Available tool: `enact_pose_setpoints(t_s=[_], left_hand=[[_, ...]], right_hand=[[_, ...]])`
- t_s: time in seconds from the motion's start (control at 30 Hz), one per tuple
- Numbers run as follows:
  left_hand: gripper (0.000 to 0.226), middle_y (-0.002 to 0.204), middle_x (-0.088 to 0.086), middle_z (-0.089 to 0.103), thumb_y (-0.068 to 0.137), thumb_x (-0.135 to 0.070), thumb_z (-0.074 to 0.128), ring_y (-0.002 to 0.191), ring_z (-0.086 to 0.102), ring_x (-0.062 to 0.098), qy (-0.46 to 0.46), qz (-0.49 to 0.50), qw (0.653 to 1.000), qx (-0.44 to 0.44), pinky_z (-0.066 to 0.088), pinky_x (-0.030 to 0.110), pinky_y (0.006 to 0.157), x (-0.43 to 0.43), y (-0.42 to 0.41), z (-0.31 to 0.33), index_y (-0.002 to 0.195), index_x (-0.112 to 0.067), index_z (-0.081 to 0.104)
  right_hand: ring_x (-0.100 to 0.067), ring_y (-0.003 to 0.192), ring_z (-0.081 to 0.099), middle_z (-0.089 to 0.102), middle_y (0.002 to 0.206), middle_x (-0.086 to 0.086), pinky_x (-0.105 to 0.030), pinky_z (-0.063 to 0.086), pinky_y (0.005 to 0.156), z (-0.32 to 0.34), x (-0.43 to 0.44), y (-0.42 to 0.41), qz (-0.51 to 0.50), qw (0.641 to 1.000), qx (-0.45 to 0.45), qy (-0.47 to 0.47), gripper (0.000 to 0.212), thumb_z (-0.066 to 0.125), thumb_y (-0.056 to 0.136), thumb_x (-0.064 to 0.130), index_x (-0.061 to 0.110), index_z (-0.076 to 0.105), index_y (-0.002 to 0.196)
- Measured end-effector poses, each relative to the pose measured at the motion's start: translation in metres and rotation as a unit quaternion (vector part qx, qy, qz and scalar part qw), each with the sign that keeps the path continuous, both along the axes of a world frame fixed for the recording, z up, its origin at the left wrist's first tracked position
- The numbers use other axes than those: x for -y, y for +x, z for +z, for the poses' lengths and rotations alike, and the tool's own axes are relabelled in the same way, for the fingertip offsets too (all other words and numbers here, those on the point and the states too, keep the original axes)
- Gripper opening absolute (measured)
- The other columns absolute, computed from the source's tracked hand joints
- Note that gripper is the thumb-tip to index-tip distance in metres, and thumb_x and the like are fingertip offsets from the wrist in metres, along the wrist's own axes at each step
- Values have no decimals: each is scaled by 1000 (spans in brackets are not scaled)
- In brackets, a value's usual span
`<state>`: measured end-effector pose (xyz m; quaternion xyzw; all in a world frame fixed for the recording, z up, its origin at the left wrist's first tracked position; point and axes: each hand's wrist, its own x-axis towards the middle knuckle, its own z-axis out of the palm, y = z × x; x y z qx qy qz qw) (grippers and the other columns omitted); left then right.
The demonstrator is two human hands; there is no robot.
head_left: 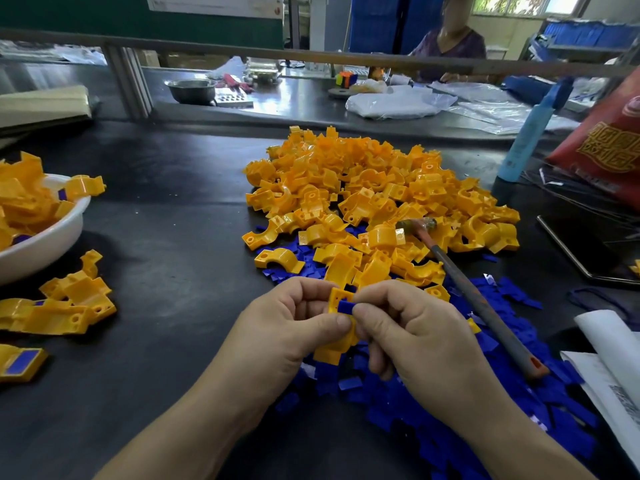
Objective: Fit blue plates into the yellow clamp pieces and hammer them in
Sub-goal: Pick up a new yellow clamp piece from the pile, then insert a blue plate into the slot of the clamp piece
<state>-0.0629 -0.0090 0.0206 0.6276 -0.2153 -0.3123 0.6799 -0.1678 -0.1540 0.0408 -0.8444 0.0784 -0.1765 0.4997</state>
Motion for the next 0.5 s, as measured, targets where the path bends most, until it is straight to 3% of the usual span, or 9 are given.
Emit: enact_pose_setpoints(t_s=[0.17,0.33,0.5], left_hand=[[32,93,2,77,66,-37,79,83,75,18,5,-3,1000,7,57,22,62,2,-2,-2,97,-32,73],[27,93,3,77,66,-42,75,78,75,16,0,-1,1000,3,56,21,60,4,-4,-1,92,-34,74],[29,95,9,77,68,-38,84,83,75,24,-27,-17,999,-34,57,26,63,2,-4,-1,94,-28,75]], right_hand=[[-5,60,61,62,74,13,-12,45,49,-1,-1,0,-20,998,22,-62,5,60,87,30,35,61,85],[-6,70,61,59,81,15,-15,51,55,-5,-3,2,-55,996,33,-65,7,61,84,37,37,55,88],[-6,84,64,64,94,16,-21,56,66,-4,-2,2,-2,999,-3,46,17,56,90,32,44,60,102]])
